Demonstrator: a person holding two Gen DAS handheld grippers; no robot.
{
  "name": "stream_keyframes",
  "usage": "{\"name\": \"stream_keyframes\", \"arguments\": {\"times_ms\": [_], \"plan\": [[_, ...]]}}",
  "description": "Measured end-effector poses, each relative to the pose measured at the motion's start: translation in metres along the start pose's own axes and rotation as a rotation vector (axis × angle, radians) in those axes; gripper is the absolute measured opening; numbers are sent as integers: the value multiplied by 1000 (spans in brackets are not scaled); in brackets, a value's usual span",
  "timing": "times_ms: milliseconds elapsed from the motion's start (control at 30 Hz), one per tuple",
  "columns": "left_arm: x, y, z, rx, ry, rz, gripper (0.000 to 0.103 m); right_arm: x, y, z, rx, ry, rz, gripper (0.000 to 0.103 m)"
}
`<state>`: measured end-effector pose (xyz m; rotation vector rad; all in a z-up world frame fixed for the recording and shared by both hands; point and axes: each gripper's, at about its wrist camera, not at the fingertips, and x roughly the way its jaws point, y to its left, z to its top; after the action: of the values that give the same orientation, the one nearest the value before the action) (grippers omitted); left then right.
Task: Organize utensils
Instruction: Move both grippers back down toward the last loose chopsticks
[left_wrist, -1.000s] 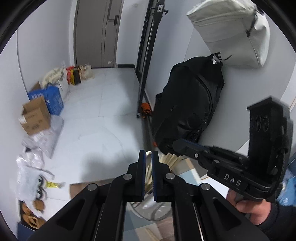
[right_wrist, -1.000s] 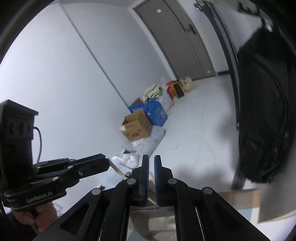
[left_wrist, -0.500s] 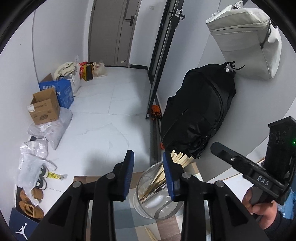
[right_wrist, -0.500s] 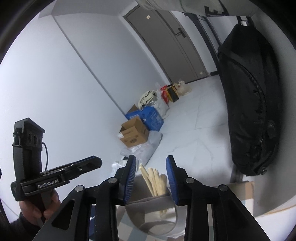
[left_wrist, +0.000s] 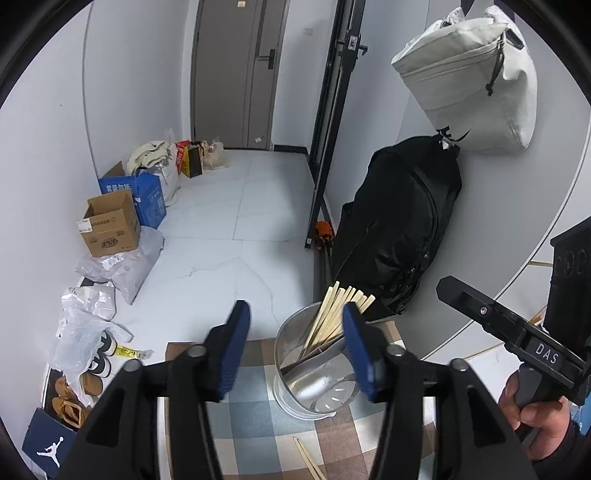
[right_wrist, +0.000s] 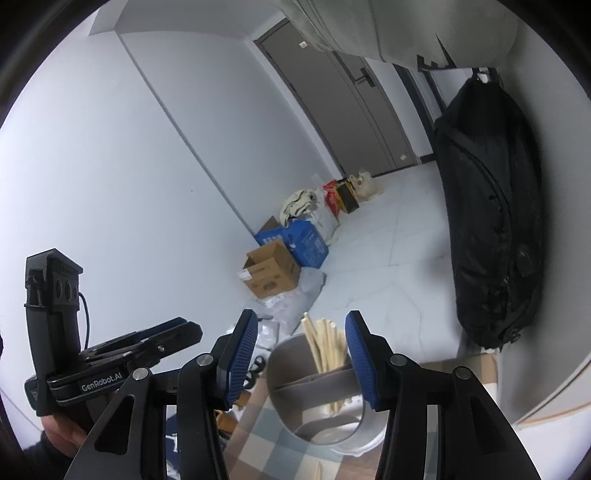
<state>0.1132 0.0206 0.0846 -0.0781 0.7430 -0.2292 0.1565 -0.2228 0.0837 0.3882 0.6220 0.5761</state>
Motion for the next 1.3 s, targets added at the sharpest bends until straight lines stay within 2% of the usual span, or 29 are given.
{"name": "stream_keyframes", "arguments": {"times_ms": [133, 267, 333, 400, 633, 700, 800, 933, 1000, 1067, 1300], "plan": [[-12, -4, -4, 2, -36, 6, 50, -11, 9, -5, -12, -8, 4, 56], [-23, -10, -13, 12, -63, 26, 51, -21, 17, -11, -30, -18, 7, 58], [-27, -11, -18, 6, -73, 32, 55, -26, 21, -16, -36, -19, 10, 59], [-33, -12, -23, -5, -91, 46, 64, -31, 25, -21, -45, -20, 7, 60], [-48, -9, -42, -61, -144, 59, 66, -54, 38, -42, -88, -39, -4, 68], [-52, -8, -49, -73, -158, 70, 76, -60, 39, -48, -95, -44, -7, 71], [-55, -8, -60, -88, -177, 78, 78, -66, 41, -59, -100, -39, -17, 74], [-53, -5, -79, -113, -163, 77, 79, -68, 41, -75, -110, -21, -36, 80], [-49, -1, -94, -141, -153, 108, 85, -68, 40, -85, -116, -8, -46, 82], [-44, 6, -109, -184, -154, 116, 85, -66, 39, -96, -121, 10, -55, 83], [-14, 25, -146, -238, -65, 139, 85, -51, 37, -136, -163, 104, -91, 86]]}}
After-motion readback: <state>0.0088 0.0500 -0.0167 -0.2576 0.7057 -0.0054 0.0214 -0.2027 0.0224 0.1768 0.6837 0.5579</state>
